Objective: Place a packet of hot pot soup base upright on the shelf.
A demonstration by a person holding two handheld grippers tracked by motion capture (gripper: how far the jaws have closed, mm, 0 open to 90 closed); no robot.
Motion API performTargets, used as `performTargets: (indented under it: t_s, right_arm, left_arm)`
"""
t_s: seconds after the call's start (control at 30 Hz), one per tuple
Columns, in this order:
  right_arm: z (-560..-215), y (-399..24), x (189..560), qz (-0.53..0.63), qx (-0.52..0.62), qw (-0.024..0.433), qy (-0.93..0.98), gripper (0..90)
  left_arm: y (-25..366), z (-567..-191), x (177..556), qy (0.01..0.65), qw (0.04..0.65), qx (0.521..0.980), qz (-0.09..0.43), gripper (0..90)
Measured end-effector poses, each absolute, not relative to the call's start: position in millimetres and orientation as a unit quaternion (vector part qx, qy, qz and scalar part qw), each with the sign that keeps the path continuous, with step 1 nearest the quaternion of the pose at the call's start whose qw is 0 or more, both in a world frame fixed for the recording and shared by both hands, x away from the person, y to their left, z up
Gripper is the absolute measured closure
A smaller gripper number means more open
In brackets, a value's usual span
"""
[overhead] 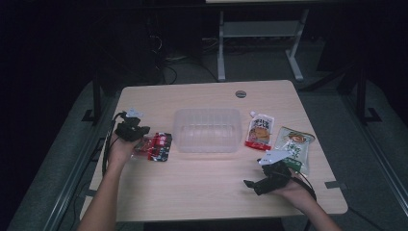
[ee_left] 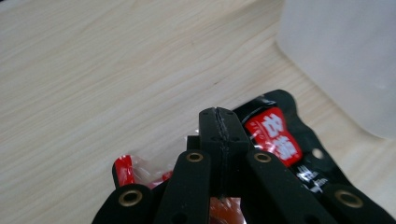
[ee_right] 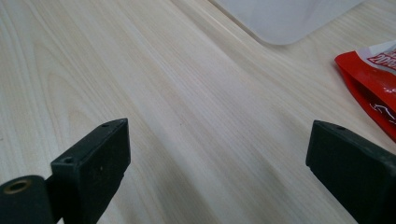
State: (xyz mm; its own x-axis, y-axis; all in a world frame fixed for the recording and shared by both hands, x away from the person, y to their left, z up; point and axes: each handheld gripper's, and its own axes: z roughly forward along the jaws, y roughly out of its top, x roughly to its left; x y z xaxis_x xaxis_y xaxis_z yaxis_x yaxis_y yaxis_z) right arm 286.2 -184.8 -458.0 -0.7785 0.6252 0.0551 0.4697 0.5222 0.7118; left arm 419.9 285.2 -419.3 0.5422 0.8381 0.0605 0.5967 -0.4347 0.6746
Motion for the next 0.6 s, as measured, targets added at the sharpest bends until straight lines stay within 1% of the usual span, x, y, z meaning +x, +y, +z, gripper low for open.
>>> performTargets:
  t_s: [0.2, 0.3, 0.33, 0.4, 0.6]
  right_arm:
    - [-457.4, -186.6, 286.4, 0.376, 0.318, 0.106, 0.864, 6.1]
    - [-458.6, -185.7, 286.9, 0.374, 0.317, 0.106, 0.865, 6.2]
    - [-459.5, -185.4, 287.0, 0.373, 0.317, 0.105, 0.865, 6.1]
    - [-460.7, -185.4, 287.1, 0.370, 0.319, 0.103, 0.867, 6.1]
    - [-460.5, -184.2, 286.8, 0.369, 0.315, 0.105, 0.868, 6.2]
  left_arm:
    - [284.5, -435.8, 429.3, 0.443, 0.282, 0.830, 0.188, 89.5]
    - [283.5, -438.7, 430.4, 0.443, 0.275, 0.832, 0.192, 89.6]
    - [284.4, -443.0, 432.2, 0.442, 0.262, 0.835, 0.195, 89.5]
    - [286.0, -447.1, 433.4, 0.449, 0.268, 0.832, 0.185, 89.6]
    - [286.9, -445.9, 429.3, 0.446, 0.270, 0.834, 0.179, 89.7]
